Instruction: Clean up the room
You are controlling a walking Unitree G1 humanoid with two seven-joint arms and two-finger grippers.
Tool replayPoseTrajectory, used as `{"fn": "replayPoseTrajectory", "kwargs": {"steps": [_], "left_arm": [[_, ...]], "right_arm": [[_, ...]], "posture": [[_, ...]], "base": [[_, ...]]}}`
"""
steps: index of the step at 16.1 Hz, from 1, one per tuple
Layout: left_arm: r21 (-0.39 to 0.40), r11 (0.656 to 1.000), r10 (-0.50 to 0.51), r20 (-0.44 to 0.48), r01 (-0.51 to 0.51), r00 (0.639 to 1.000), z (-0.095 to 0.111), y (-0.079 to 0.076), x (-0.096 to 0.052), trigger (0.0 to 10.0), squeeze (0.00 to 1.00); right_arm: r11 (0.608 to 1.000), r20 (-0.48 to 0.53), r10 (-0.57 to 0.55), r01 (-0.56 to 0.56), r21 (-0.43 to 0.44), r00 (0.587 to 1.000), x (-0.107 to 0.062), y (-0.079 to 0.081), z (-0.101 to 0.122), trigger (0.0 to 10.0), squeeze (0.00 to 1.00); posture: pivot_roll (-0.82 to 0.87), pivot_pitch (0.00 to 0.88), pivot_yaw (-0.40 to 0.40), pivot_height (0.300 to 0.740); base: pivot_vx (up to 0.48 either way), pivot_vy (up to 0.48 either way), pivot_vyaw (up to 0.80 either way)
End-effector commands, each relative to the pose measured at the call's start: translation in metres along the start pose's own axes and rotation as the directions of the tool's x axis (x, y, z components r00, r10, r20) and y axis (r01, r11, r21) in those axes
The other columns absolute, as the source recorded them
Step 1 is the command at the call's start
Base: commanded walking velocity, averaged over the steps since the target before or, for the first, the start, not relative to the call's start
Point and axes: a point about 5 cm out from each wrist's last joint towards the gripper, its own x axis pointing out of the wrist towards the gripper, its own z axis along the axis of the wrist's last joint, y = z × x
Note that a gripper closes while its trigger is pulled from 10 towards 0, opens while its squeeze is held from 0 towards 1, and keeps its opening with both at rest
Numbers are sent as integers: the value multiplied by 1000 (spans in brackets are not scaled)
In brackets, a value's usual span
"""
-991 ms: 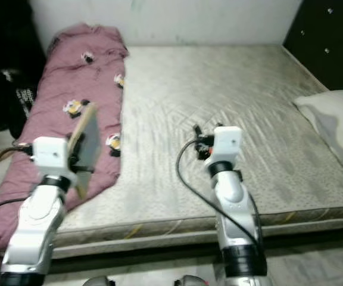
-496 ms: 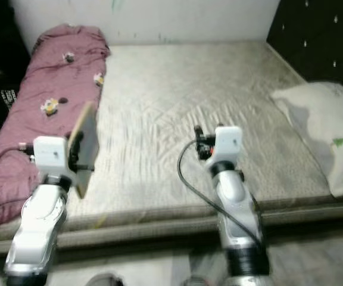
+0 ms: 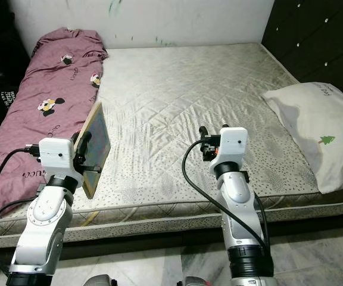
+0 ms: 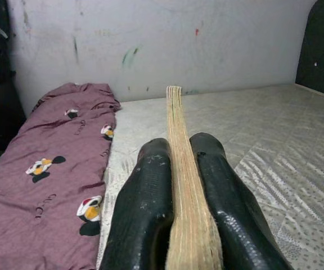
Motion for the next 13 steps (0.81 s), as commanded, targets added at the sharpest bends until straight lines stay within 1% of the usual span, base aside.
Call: {"fn": "replayPoseTrajectory", "kwargs": {"steps": [1,4,7,9,10,13], "left_arm": [[-1,1000,-19,58,19,998,11,0,2,10000,0],[-3,1000,-12,51,12,999,10,0,1,10000,0],[-2,1000,-8,39,8,999,9,-2,0,10000,0],[-3,1000,-21,44,21,999,9,-3,0,10000,0],[-4,1000,-21,45,21,999,9,-3,0,10000,0],[-3,1000,-21,52,21,998,11,-2,1,10000,0]], "right_arm": [[1000,18,5,-5,3,1000,3,1,6,10000,0],[1000,18,2,-2,2,1000,3,0,6,10000,0],[1000,21,0,0,5,1000,3,0,7,10000,0],[999,14,1,0,-38,1000,3,0,5,10000,0],[999,15,4,-3,-45,1000,3,0,6,10000,0],[1000,21,5,-4,-29,1000,2,1,7,10000,0]], "posture": [[-63,0,8,740],[-65,0,7,740],[-64,0,8,740],[-64,0,8,740],[-64,0,8,740],[-64,0,8,740]], "base": [[259,0,0],[299,0,-154],[0,0,0],[0,0,0],[0,-285,800],[0,-470,717]]}}
